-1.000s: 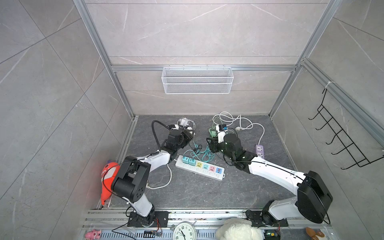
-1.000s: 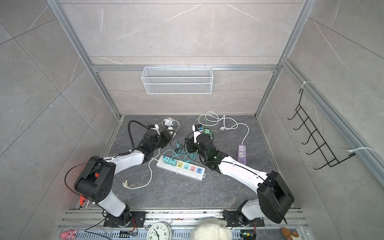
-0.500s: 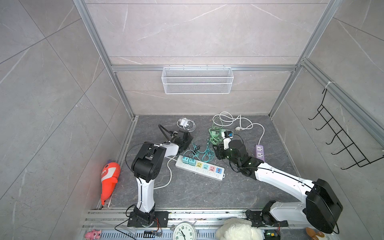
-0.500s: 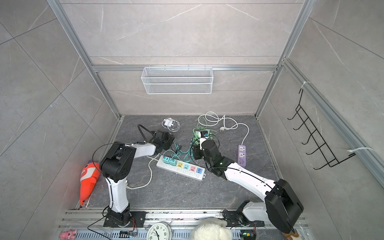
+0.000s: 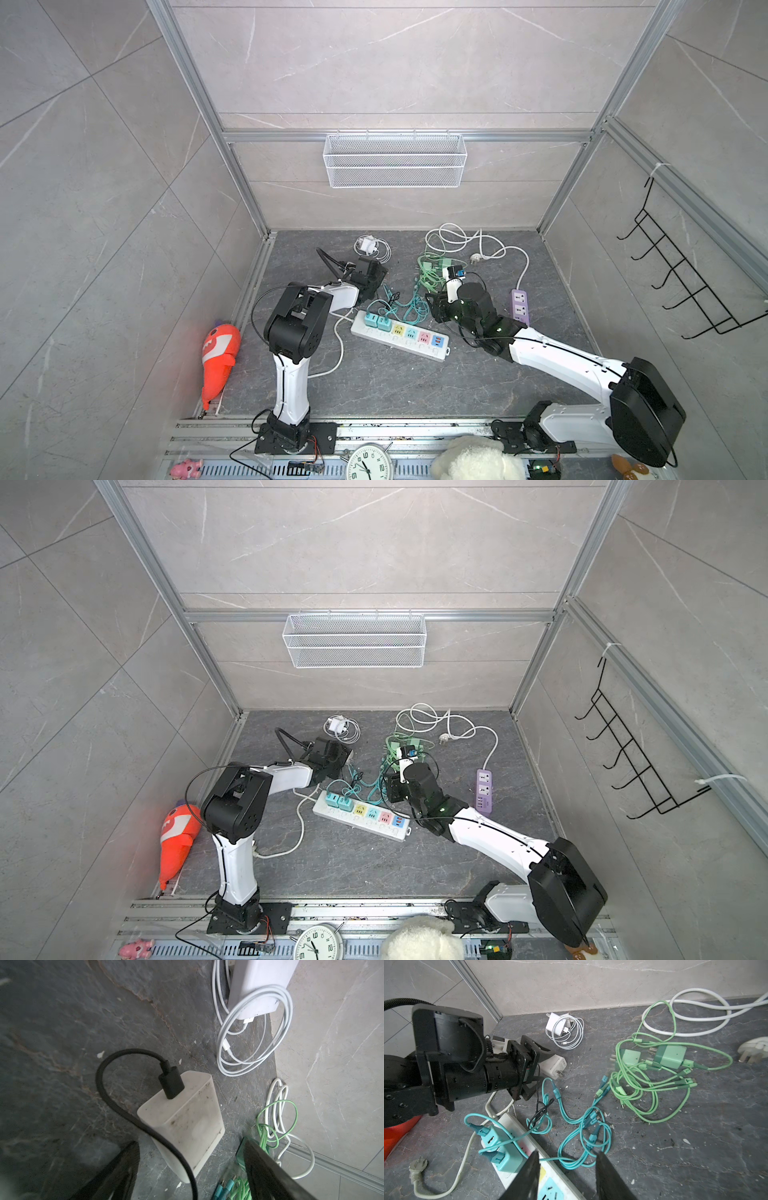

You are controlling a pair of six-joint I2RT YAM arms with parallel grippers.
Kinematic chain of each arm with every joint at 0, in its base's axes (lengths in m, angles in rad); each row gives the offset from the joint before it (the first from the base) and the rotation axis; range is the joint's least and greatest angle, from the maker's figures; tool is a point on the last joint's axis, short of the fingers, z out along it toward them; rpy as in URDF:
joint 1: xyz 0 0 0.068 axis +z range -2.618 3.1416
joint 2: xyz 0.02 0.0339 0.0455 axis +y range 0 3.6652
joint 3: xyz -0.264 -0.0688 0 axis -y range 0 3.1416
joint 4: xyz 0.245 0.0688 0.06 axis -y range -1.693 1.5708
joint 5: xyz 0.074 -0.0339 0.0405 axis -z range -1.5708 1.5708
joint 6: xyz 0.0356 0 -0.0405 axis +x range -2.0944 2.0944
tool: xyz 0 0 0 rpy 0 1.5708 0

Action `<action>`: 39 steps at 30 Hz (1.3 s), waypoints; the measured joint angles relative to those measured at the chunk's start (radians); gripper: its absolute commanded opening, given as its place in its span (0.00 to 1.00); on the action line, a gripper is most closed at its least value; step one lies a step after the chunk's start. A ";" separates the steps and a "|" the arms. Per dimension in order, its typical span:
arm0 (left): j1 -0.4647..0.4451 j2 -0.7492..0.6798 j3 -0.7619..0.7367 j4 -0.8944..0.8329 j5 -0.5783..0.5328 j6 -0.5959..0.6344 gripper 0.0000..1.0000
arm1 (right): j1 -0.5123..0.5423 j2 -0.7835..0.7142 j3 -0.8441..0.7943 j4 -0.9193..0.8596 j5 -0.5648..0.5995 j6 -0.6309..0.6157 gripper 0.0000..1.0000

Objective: Insert the plug

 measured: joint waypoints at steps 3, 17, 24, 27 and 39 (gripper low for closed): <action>0.000 0.000 0.004 -0.003 0.024 0.019 0.87 | 0.000 -0.002 -0.008 0.000 0.000 0.000 0.46; 0.077 -0.365 -0.119 -0.373 -0.011 0.540 0.91 | -0.016 -0.042 -0.031 0.008 0.003 -0.026 0.46; 0.070 -0.339 0.103 -0.420 -0.027 1.102 0.92 | -0.019 -0.021 -0.031 0.015 0.000 -0.026 0.46; 0.064 -0.276 0.173 -0.419 0.019 1.353 0.92 | -0.020 -0.022 -0.031 0.015 0.000 -0.026 0.46; 0.077 -0.028 0.302 -0.581 0.220 2.120 0.91 | -0.028 -0.146 -0.064 -0.043 0.013 -0.050 0.46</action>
